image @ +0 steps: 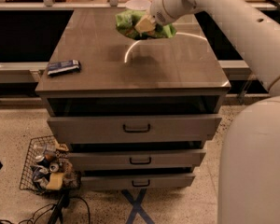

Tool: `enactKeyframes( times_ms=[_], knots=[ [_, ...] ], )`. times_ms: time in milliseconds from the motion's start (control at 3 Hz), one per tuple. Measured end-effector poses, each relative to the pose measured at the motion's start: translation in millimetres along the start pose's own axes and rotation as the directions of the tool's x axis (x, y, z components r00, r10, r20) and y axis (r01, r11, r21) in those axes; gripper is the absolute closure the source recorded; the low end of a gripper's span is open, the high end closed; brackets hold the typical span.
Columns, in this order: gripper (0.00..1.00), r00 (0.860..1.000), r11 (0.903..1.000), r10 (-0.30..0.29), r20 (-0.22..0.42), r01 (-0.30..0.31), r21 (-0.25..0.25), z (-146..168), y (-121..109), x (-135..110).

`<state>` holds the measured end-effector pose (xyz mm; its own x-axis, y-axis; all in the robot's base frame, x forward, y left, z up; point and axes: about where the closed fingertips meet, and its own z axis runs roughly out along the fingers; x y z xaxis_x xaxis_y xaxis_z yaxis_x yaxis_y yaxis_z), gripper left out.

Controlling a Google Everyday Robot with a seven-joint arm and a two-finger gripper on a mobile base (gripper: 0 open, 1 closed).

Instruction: Move green rice chip bag near rxbar blueberry

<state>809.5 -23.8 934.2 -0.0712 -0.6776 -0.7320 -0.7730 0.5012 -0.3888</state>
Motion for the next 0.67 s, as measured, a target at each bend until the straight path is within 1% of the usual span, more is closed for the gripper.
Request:
enactKeyframes(
  times_ms=[333,667],
  knots=[
    [1.0,0.999,0.9979,-0.042,0.02,0.043,-0.049,3,43,-10],
    [1.0,0.997,0.9904,-0.07,0.042,0.074,-0.116,11,86,-14]
  ],
)
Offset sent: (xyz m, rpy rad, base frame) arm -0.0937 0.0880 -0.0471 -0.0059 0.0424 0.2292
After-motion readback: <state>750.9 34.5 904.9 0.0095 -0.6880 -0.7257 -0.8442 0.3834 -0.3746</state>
